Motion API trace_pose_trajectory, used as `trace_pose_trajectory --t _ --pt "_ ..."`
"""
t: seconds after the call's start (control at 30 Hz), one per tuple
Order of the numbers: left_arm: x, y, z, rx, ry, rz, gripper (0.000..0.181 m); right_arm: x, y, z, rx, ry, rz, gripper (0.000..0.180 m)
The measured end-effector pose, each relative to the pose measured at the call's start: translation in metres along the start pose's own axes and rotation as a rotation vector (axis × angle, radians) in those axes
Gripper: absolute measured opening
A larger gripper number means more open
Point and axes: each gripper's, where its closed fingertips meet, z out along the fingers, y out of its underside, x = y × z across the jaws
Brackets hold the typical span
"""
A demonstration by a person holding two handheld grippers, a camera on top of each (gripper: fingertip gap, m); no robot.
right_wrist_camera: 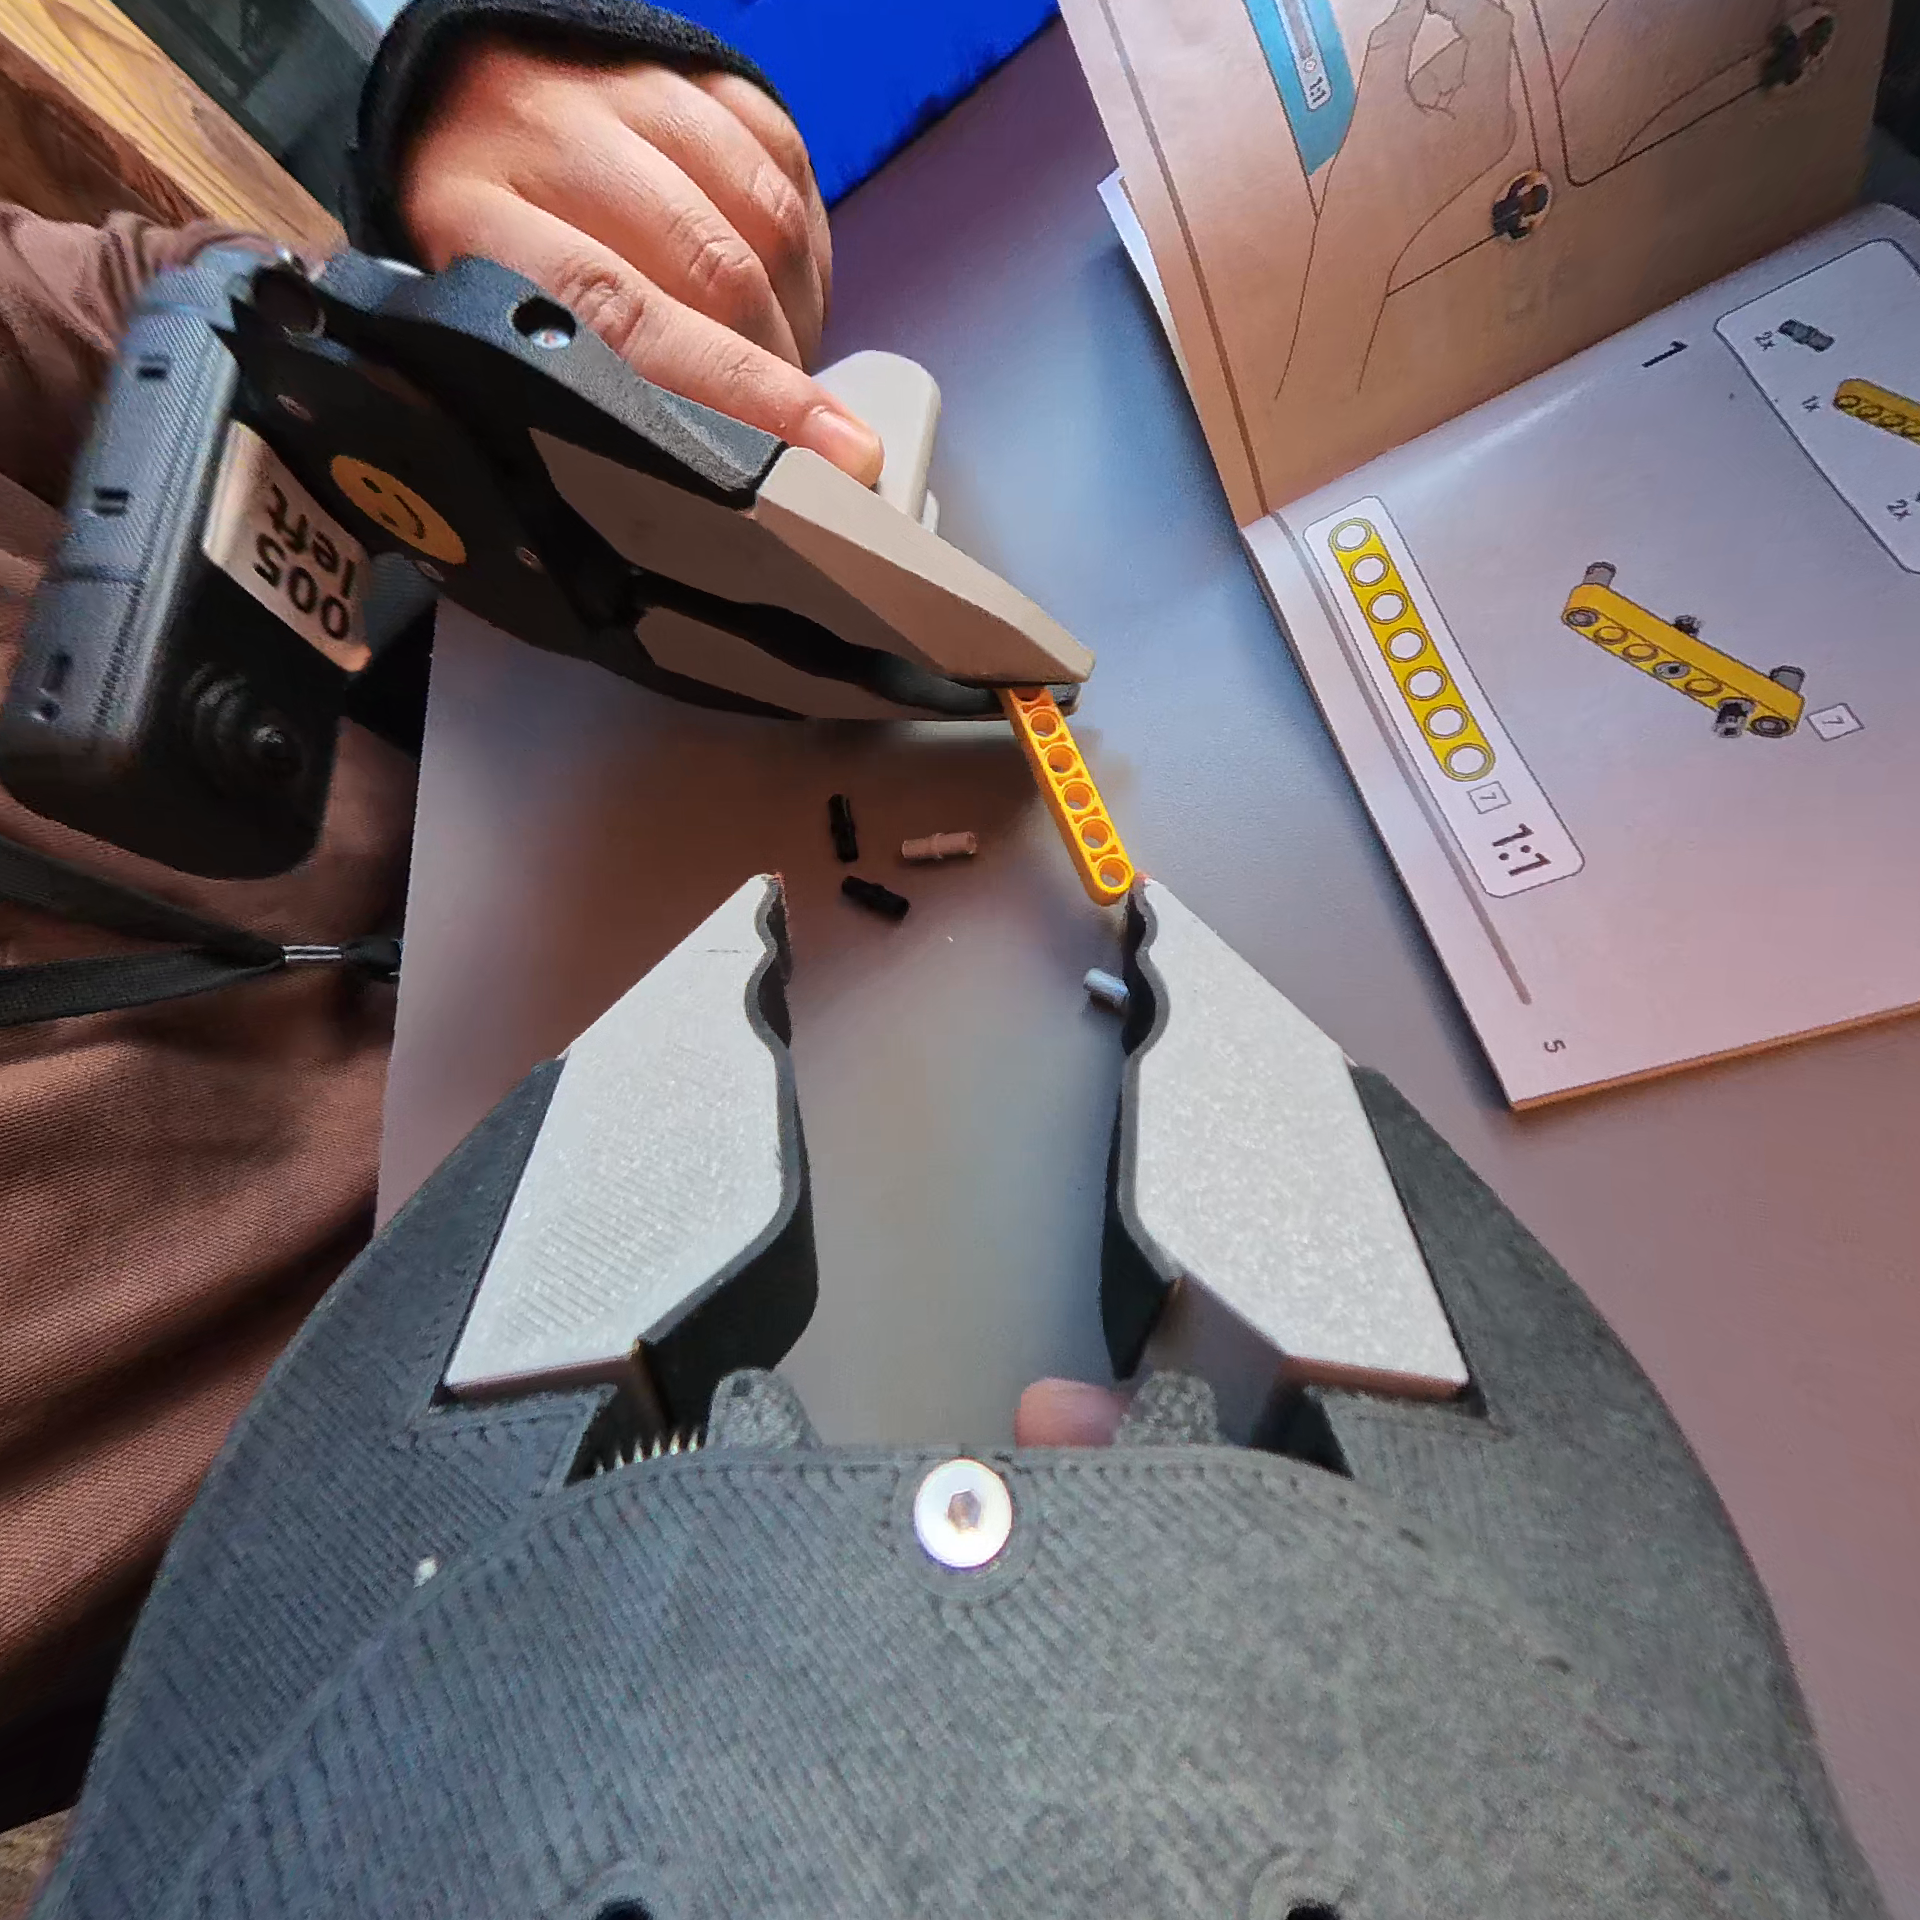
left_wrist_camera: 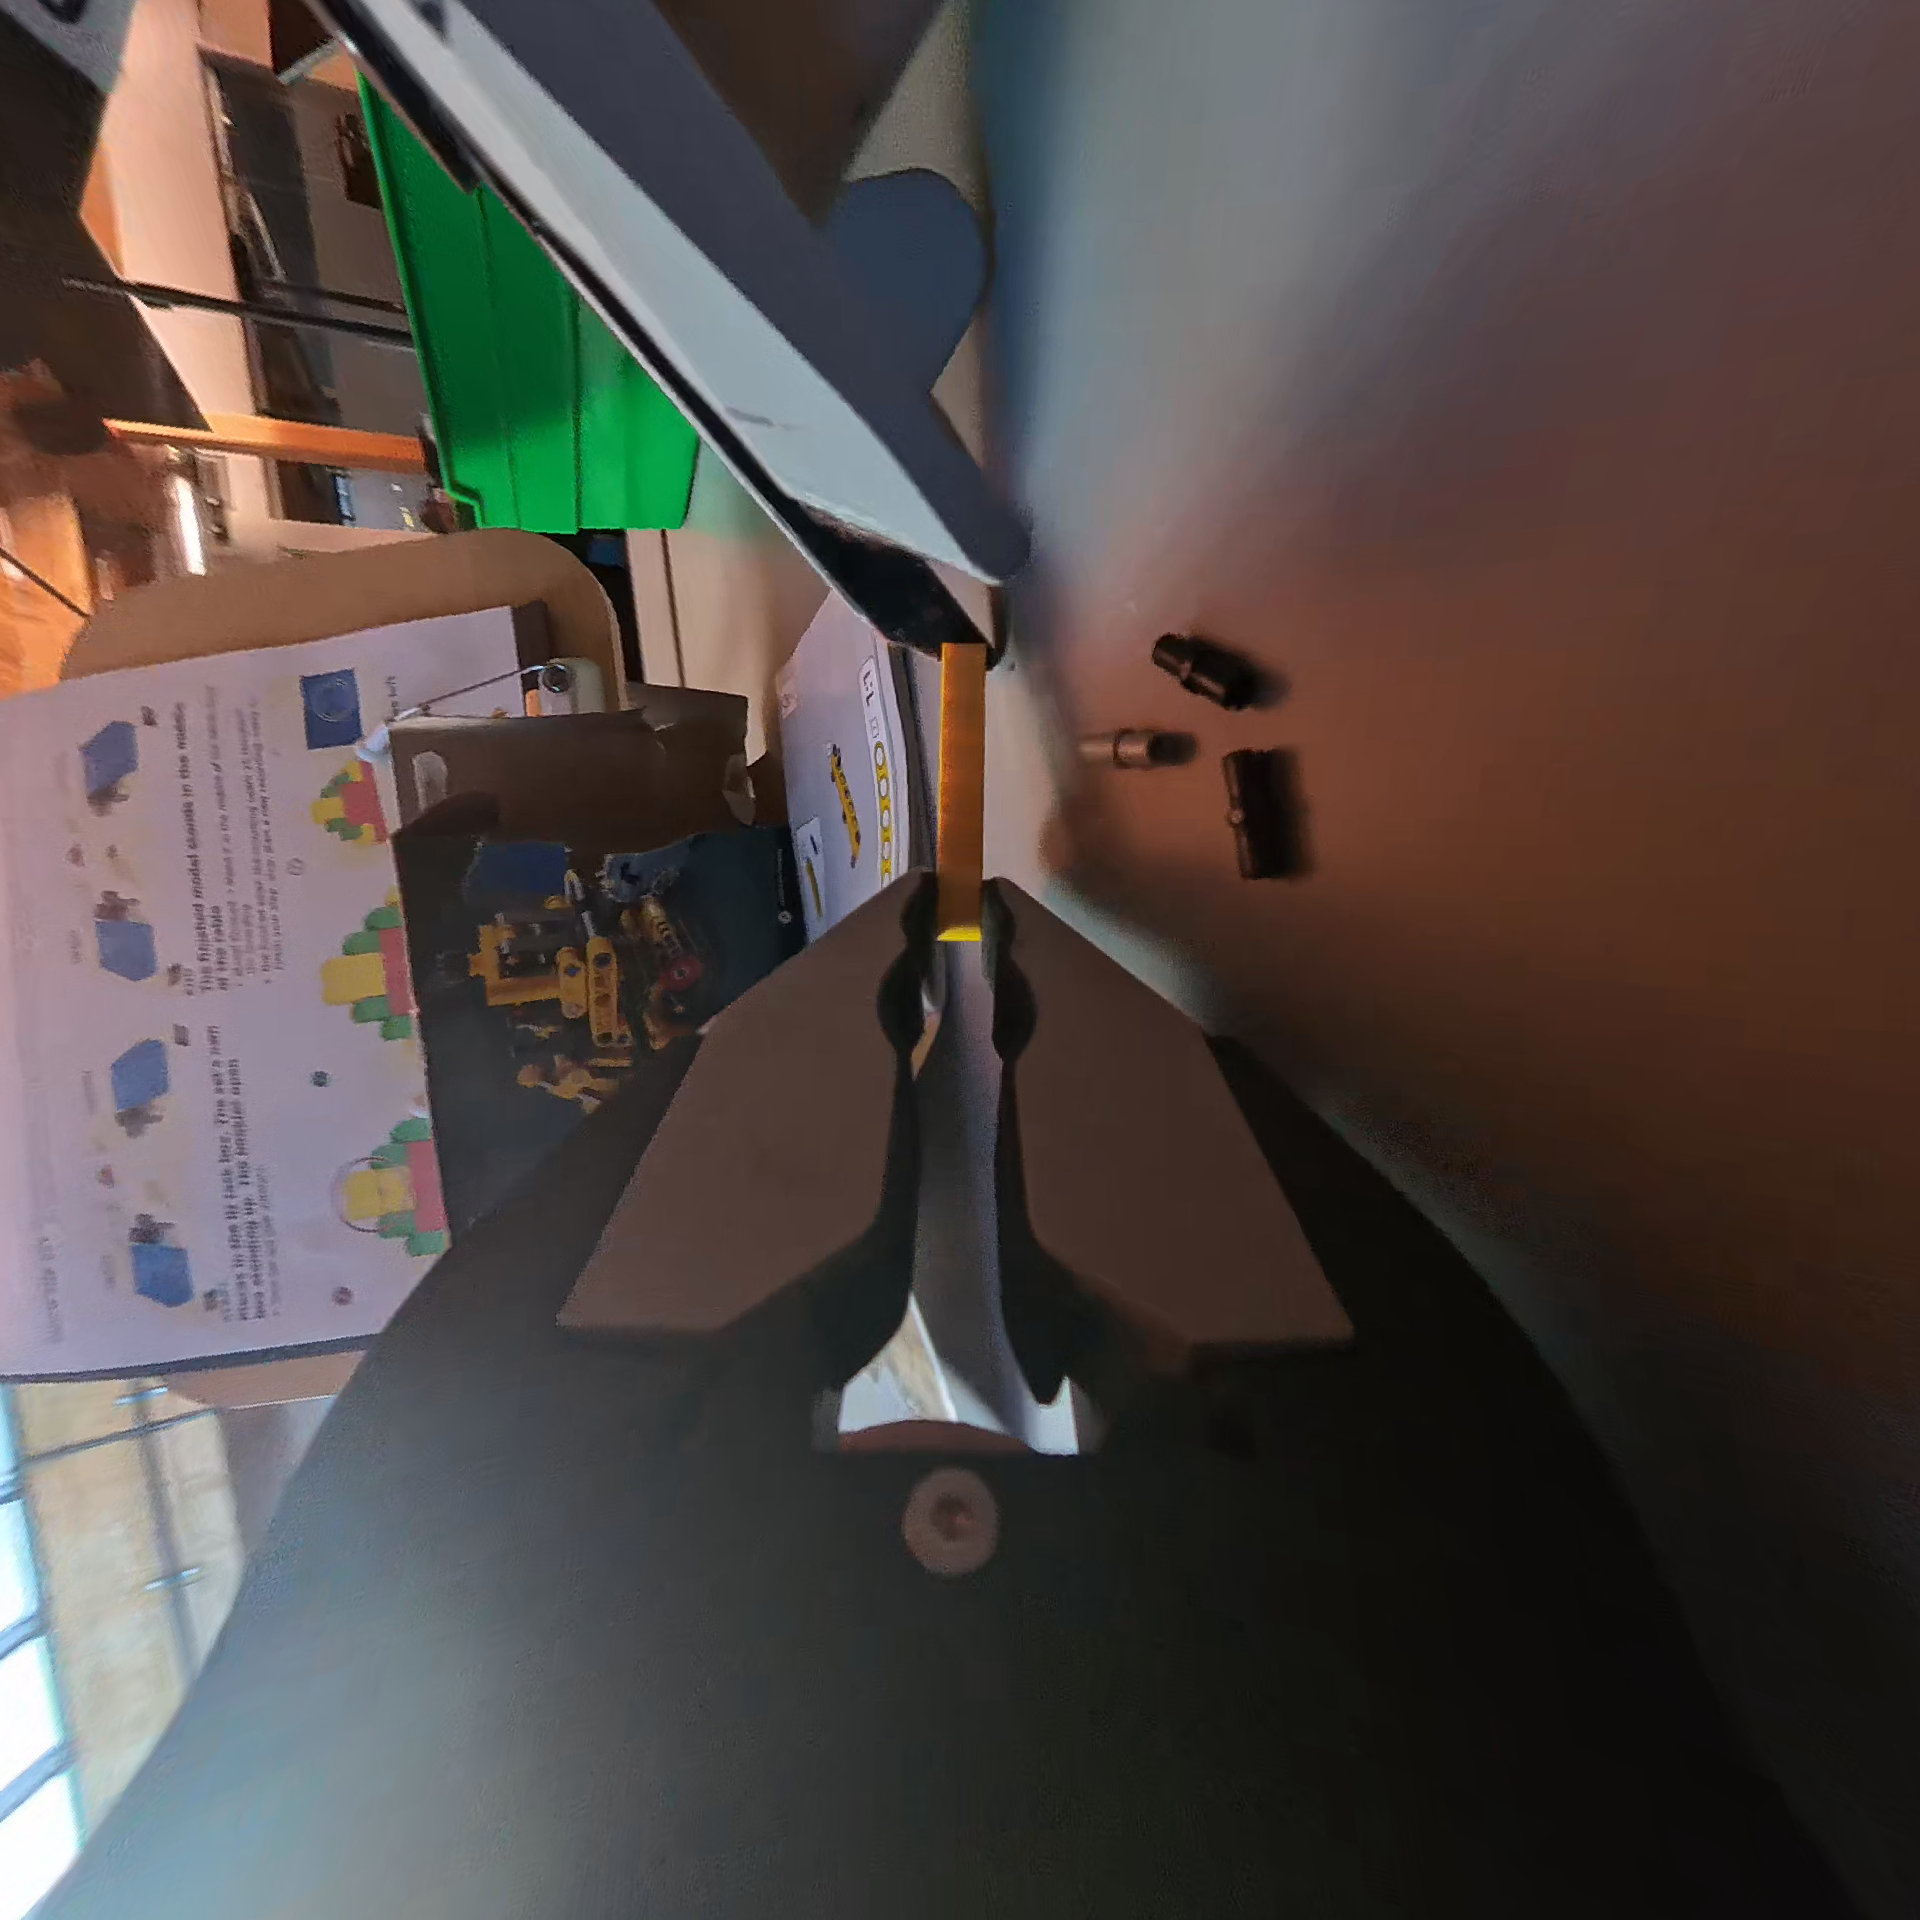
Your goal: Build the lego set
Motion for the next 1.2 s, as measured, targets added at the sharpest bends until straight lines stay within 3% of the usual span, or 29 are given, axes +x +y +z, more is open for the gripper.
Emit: trace_pose_trajectory --t 0.6,0.77,1.2 --pt "-0.004 0.007 0.017 -0.043 -0.056 0.200 0.006 0.001 0.000 -0.002 0.002 -0.004 0.007 0.063" --pt "-0.003 0.007 0.016 -0.062 -0.039 0.235 0.006 0.006 0.003 -0.004 -0.037 0.072 -0.066 0.066" --pt "-0.003 0.007 0.017 -0.061 -0.012 0.197 0.006 0.003 -0.009 -0.018 0.021 0.086 -0.089 0.069"
